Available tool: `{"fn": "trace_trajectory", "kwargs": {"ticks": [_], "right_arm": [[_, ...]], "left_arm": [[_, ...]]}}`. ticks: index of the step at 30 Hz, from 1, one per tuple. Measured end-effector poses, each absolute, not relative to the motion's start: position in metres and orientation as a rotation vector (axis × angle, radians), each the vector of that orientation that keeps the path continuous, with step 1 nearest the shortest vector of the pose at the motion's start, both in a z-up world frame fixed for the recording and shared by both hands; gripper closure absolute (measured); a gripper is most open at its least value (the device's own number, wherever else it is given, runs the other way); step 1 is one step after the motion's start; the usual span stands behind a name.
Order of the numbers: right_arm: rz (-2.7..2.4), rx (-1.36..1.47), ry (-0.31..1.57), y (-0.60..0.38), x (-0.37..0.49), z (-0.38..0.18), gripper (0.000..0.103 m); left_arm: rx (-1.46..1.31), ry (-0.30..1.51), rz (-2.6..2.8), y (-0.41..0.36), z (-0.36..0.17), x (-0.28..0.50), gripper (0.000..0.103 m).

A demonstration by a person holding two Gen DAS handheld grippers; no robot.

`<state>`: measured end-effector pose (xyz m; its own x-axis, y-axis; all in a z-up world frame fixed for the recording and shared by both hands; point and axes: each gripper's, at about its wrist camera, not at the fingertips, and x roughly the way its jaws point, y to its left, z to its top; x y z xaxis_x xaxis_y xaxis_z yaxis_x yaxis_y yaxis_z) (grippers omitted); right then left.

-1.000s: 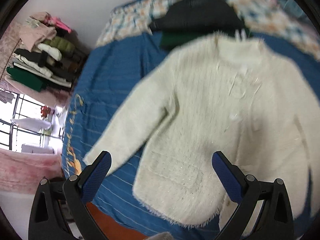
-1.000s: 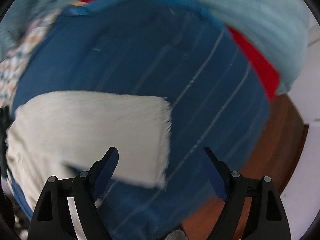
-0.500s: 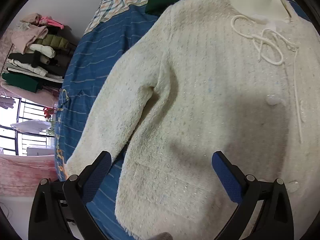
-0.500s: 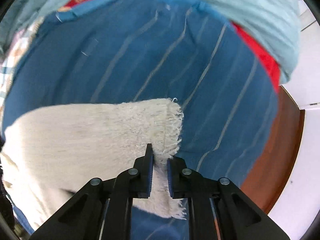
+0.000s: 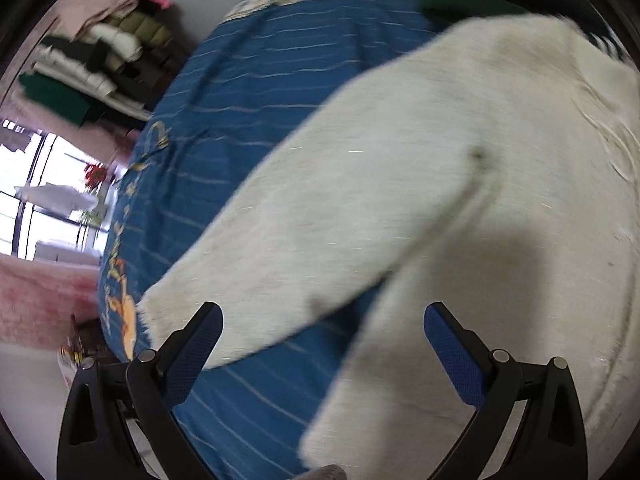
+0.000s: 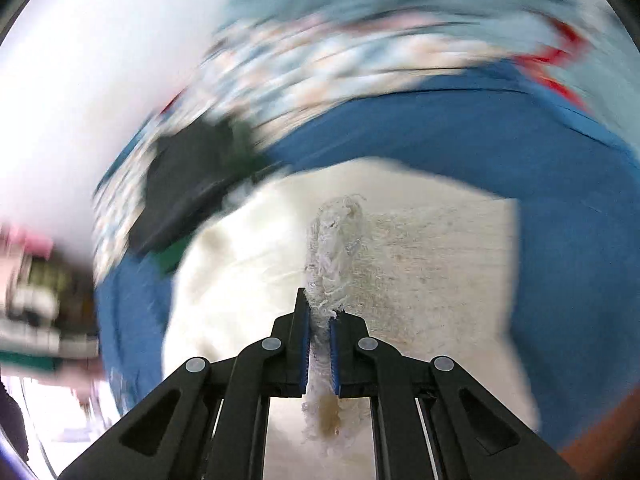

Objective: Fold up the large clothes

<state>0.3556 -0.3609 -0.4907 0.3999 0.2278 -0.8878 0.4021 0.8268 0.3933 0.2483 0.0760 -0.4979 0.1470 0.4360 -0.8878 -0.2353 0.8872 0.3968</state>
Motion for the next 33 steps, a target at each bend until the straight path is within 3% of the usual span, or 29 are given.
{"fn": "trace_trajectory", "kwargs": {"ticks": [5,8,9,11,14,17,24,26,29,30,31,33], "right_arm": [[0.137,0.450,1.312,-0.181,0.440,-0.562,0.095],[0.231,0.302,1.456,-0.085,0.471,-0.633,0.094],[0.225,0.269,1.512,-0.068,0.474,-0.656,0.092],[0.260,0.249,1.567,-0.048,0.482,-0.686,0.077],[0.342,0.373,1.483,-0.054,0.474,-0.663,0.060],[0.312,0.440,1.375,-0.098,0.447,-0.634,0.050],[0.165,0.217,1.313,-0.166,0.376,-0.600,0.041],[0.140,0.171,1.353,-0.192,0.367,-0.603,0.041],[0.094,0.187,1.421,-0.214,0.359,-0.618,0.041],[0.074,0.202,1.431,-0.216,0.356,-0.625,0.041],[0.056,0.220,1.436,-0.216,0.354,-0.630,0.041],[0.006,0.209,1.433,-0.216,0.351,-0.633,0.036]], "left_arm": [[0.140,1.326,0.578,0.123,-0.494,0.232,0.000],[0.111,1.339,0.634,0.149,-0.495,0.218,0.000],[0.102,1.344,0.646,0.156,-0.496,0.215,0.000],[0.062,1.369,0.684,0.173,-0.498,0.202,0.000],[-0.081,1.409,0.726,0.202,-0.499,0.178,0.000],[-0.329,1.422,0.744,0.228,-0.502,0.149,0.001],[-0.980,1.339,0.699,0.268,-0.559,0.118,0.002],[-1.151,1.249,0.721,0.283,-0.582,0.123,0.010],[-1.163,1.167,0.809,0.300,-0.592,0.143,0.023],[-1.132,1.154,0.852,0.307,-0.590,0.153,0.041],[-1.083,1.133,0.894,0.315,-0.586,0.166,0.069],[-1.008,1.097,0.915,0.327,-0.577,0.188,0.085]]}}
